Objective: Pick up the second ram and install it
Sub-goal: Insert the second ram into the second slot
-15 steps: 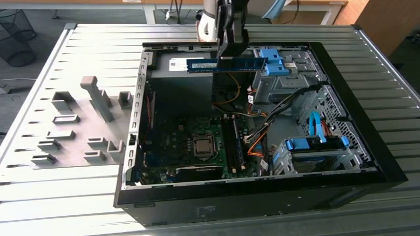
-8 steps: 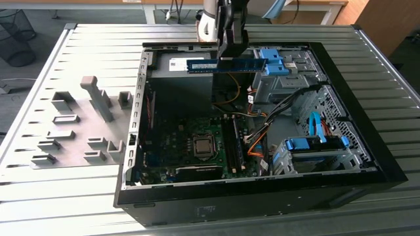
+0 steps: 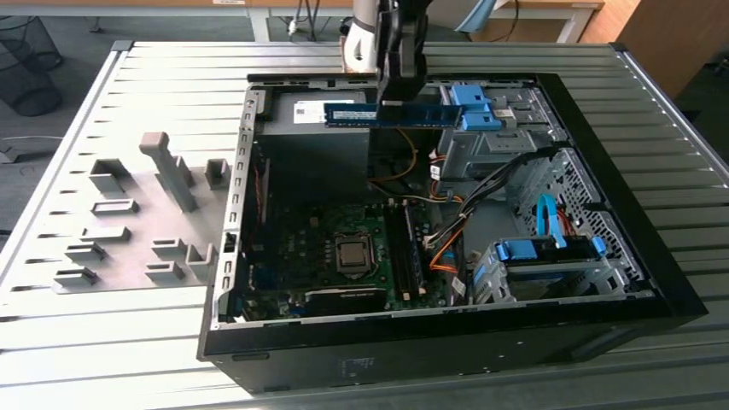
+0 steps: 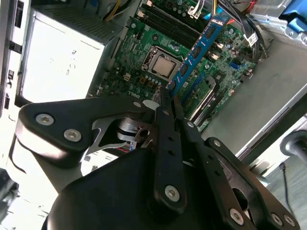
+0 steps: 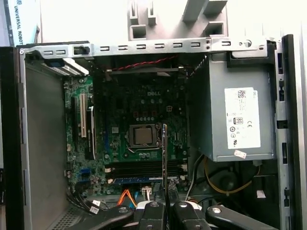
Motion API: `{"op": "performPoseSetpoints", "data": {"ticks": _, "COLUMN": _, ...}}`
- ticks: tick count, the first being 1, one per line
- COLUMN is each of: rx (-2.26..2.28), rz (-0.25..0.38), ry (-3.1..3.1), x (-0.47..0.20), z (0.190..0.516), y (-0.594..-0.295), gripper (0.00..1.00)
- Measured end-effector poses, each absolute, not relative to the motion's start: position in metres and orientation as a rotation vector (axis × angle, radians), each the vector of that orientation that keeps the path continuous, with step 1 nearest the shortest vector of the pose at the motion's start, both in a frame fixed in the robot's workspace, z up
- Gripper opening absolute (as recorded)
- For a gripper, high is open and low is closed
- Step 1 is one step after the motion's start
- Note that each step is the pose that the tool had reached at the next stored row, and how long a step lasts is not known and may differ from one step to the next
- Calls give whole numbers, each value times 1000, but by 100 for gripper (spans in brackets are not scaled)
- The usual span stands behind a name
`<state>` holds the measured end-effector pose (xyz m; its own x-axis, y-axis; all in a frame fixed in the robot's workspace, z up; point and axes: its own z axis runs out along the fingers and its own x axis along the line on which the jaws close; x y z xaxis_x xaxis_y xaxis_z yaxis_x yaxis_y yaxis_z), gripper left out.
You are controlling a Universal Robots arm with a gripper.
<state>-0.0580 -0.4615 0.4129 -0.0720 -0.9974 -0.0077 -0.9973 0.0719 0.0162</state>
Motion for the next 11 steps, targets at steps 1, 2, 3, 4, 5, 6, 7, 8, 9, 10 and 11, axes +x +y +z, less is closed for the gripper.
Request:
{"op": "performPoseSetpoints", "data": {"ticks": 1, "rx": 2118, "rz": -26, "ry": -2313, "x": -58, "z": 413, "y": -461, "gripper": 14}}
{"op": "performPoseSetpoints", "data": {"ticks": 2, "rx": 2099, "rz": -26, "ry": -2330, "x": -58, "z": 412, "y": -461, "gripper": 14}}
{"op": "performPoseSetpoints", "data": {"ticks": 3, "rx": 2079, "rz": -25, "ry": -2347, "x": -58, "z": 412, "y": -461, "gripper": 14}}
{"op": "performPoseSetpoints", "data": {"ticks": 4, "rx": 2059, "rz": -25, "ry": -2364, "x": -58, "z": 412, "y": -461, "gripper": 14}}
{"op": "performPoseSetpoints", "data": {"ticks": 5, "rx": 2038, "rz": -24, "ry": -2382, "x": -58, "z": 412, "y": -461, "gripper": 14}}
{"op": "performPoseSetpoints", "data": {"ticks": 6, "rx": 2018, "rz": -23, "ry": -2399, "x": -58, "z": 411, "y": -461, "gripper": 14}}
{"op": "performPoseSetpoints", "data": {"ticks": 7, "rx": 1998, "rz": -23, "ry": -2415, "x": -58, "z": 411, "y": -461, "gripper": 14}}
{"op": "performPoseSetpoints", "data": {"ticks": 8, "rx": 1978, "rz": -22, "ry": -2431, "x": -58, "z": 411, "y": -461, "gripper": 14}}
{"op": "performPoseSetpoints", "data": {"ticks": 9, "rx": 1957, "rz": -21, "ry": -2447, "x": -58, "z": 411, "y": -462, "gripper": 14}}
{"op": "performPoseSetpoints", "data": {"ticks": 10, "rx": 1937, "rz": -19, "ry": -2462, "x": -58, "z": 410, "y": -461, "gripper": 14}}
{"op": "performPoseSetpoints", "data": {"ticks": 11, "rx": 1918, "rz": -18, "ry": -2477, "x": -58, "z": 410, "y": -462, "gripper": 14}}
